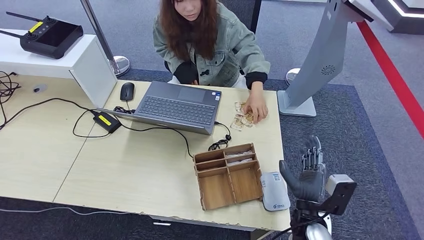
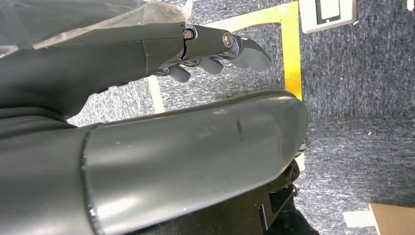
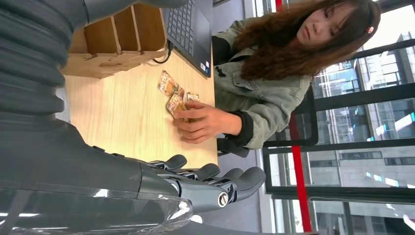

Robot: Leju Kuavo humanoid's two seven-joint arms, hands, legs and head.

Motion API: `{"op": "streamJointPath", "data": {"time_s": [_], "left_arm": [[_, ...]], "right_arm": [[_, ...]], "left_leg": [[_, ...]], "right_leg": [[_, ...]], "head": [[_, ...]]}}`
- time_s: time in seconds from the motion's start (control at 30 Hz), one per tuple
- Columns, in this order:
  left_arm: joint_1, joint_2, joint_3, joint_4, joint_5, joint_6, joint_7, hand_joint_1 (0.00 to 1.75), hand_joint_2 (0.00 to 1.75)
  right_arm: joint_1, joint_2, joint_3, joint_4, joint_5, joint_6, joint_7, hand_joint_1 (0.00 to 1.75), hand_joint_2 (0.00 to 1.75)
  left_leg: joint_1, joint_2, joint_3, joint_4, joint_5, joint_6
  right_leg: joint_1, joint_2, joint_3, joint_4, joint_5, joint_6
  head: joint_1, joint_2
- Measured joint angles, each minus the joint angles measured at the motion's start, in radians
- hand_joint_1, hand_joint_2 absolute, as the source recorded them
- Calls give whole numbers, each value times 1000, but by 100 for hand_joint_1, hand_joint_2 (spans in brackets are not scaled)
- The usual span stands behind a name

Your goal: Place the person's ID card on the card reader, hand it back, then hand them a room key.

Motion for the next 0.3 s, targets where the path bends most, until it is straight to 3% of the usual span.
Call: {"op": "streamJointPath", "data": {"time_s": [0.3], "left_arm": [[-5, 1, 1, 0, 0, 3, 1, 0, 0]], "right_arm": [[2, 14, 24, -28, 59, -56, -2, 0, 175]], "left_leg": [[0, 0, 0, 0, 0, 0]], "right_leg": [[0, 0, 0, 0, 0, 0]], "head": [[0, 0]]}}
